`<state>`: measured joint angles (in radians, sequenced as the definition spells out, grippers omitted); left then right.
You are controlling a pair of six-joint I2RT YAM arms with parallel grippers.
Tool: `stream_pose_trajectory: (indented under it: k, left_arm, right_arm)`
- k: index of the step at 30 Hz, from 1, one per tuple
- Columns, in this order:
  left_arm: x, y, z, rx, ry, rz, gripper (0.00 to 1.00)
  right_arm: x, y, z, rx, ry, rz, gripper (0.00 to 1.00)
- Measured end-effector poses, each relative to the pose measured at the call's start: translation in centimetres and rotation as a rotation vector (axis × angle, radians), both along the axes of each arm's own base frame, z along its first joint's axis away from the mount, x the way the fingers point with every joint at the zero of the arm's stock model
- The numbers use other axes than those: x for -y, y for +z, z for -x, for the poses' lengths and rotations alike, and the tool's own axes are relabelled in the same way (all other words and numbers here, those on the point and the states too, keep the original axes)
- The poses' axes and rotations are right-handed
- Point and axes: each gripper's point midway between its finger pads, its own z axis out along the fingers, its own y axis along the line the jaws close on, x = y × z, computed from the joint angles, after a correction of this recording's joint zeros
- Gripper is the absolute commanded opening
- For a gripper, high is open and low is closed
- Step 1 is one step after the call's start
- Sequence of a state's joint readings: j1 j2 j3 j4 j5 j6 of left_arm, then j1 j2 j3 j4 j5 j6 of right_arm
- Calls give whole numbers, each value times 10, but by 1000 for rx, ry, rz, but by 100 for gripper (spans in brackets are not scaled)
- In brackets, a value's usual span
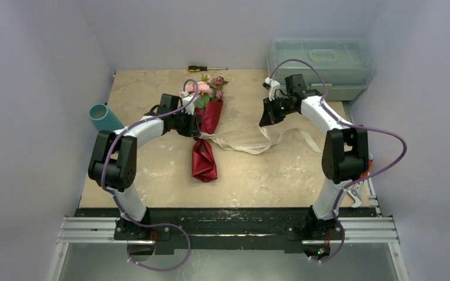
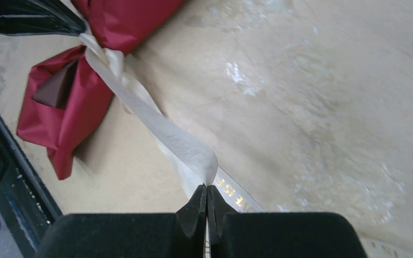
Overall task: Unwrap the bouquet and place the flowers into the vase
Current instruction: Untie the ribbon from the wrapping paper.
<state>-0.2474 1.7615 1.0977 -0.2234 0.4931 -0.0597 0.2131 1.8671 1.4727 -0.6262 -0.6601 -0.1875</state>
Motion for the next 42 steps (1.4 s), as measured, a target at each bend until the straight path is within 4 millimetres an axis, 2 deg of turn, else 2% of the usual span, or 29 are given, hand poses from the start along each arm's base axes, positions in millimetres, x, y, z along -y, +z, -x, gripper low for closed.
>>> stream_pose_trajectory:
  k: [4,8,10,15,16,19,22,27,31,33,37,40,42]
  left_arm:
    - [-1,0,0,-1,3,-1,0]
    - [-2,0,-1,-1,4,-2,0]
    - [-2,0,-1,1,3,-3,0]
    - [-4,-2,2,-3,7,-9,0]
    - [-4,-3,3,-4,7,-10,0]
    - [-3,0,3,2,4,-3,0]
    - [1,10,2,29,-8,17,0]
    - [18,37,1,117,-57,57,0]
    - [32,48,5,178,-129,65,32]
    - [31,48,8,199,-164,45,36]
    - [27,49,13,274,-271,-9,34]
    - [27,48,16,350,-387,-61,31]
    - [29,46,20,379,-462,-95,28]
  right_arm:
    - [31,-7,5,-20,-59,41,0]
    - [52,-8,-3,-22,-121,62,0]
    - [63,2,-16,7,-162,66,0]
    - [87,46,-59,159,-258,46,0]
    - [90,54,-63,187,-273,40,2]
    - [93,64,-66,210,-294,27,35]
    - [83,61,-61,187,-278,21,50]
    - [61,52,-49,152,-228,17,60]
    - [35,50,-37,136,-165,-2,57]
    - [17,51,-32,138,-122,-15,56]
    - [-33,44,-13,103,-12,-64,54]
    - [-64,24,1,36,56,-77,54]
    - [-78,6,10,-14,87,-72,54]
